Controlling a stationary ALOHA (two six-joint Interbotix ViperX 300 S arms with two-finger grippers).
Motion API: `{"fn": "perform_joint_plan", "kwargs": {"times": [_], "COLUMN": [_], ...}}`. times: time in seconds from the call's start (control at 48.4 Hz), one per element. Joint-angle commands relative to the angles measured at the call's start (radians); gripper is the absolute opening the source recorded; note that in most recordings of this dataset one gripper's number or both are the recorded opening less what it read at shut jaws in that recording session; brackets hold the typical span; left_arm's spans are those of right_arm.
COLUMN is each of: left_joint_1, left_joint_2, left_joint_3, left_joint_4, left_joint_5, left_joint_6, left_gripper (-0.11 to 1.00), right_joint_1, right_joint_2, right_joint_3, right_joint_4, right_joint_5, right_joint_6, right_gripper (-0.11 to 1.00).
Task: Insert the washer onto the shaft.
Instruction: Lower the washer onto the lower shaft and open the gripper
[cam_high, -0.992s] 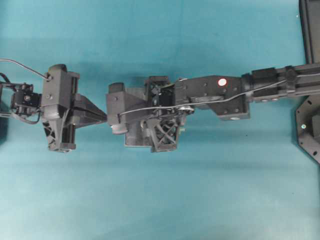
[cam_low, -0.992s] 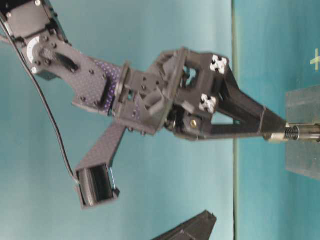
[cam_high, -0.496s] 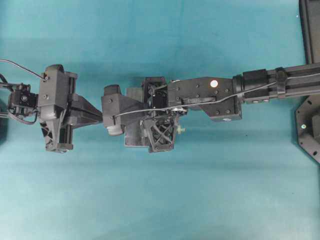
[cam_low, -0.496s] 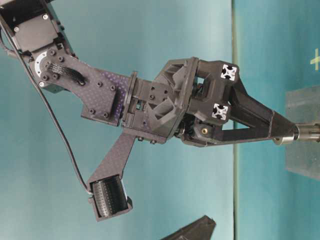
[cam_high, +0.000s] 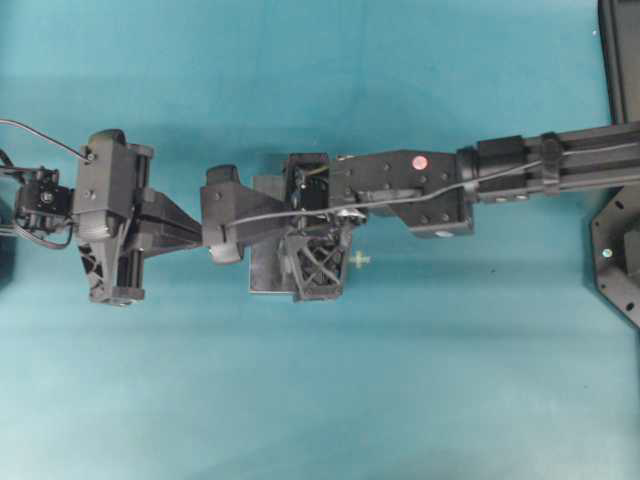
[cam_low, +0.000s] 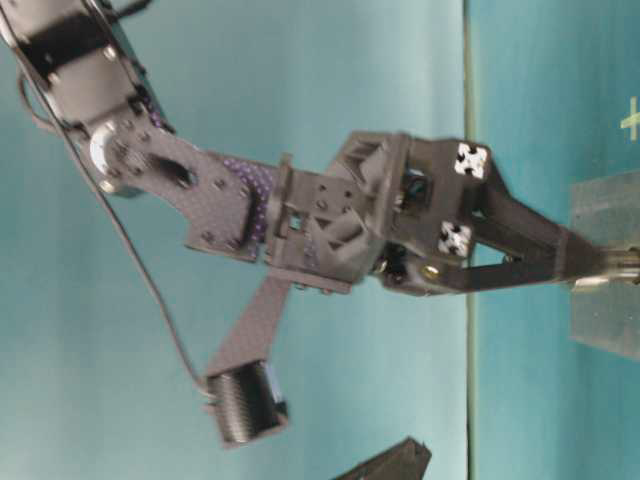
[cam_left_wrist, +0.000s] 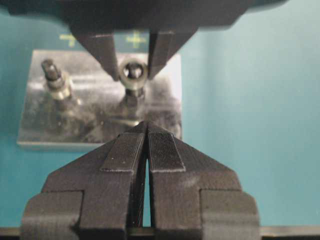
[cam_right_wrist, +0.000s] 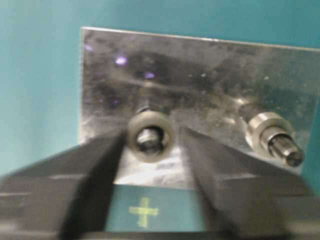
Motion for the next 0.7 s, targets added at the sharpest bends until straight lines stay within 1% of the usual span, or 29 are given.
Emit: {"fn": "perform_joint_plan", "kwargs": {"times": [0.0, 0.021, 0.124, 0.186, 0.31, 0.455, 0.537, 0.682], "left_joint_1": [-0.003, -0.005, -0.003, -0.005, -0.005, -0.003, -0.003, -0.005], "left_joint_2": [-0.021, -0.023, -0.037, -0.04, -0.038, -0.037, -0.037, -0.037], "left_joint_3": [-0.008, -0.006, -0.006, -0.006, -0.003, -0.003, -0.003, -0.002], "left_joint_4": [0.003, 0.003, 0.002, 0.003, 0.003, 0.003, 0.003, 0.003], "left_joint_5": [-0.008, -0.009, -0.008, -0.008, -0.003, -0.003, -0.002, -0.002], "left_joint_6": [0.0, 0.0, 0.0, 0.0, 0.0, 0.0, 0.0, 0.0], "left_gripper": [0.0, 0.0, 0.0, 0.0, 0.0, 0.0, 0.0, 0.0], "right_joint_1": [0.002, 0.003, 0.006, 0.006, -0.005, -0.048, -0.074, -0.072], "right_joint_2": [-0.02, -0.021, -0.029, -0.029, -0.023, -0.015, -0.018, -0.021], "right_joint_3": [-0.021, -0.021, -0.02, -0.02, -0.021, -0.023, -0.025, -0.031], "right_joint_4": [0.038, 0.051, 0.101, 0.114, 0.11, 0.083, 0.081, 0.081], "right_joint_5": [0.003, 0.002, -0.002, -0.002, -0.011, -0.032, -0.043, -0.029], "right_joint_6": [-0.005, -0.005, -0.008, -0.015, -0.025, -0.017, -0.017, -0.015], "right_gripper": [0.66, 0.66, 0.61, 0.61, 0.61, 0.61, 0.6, 0.6]}}
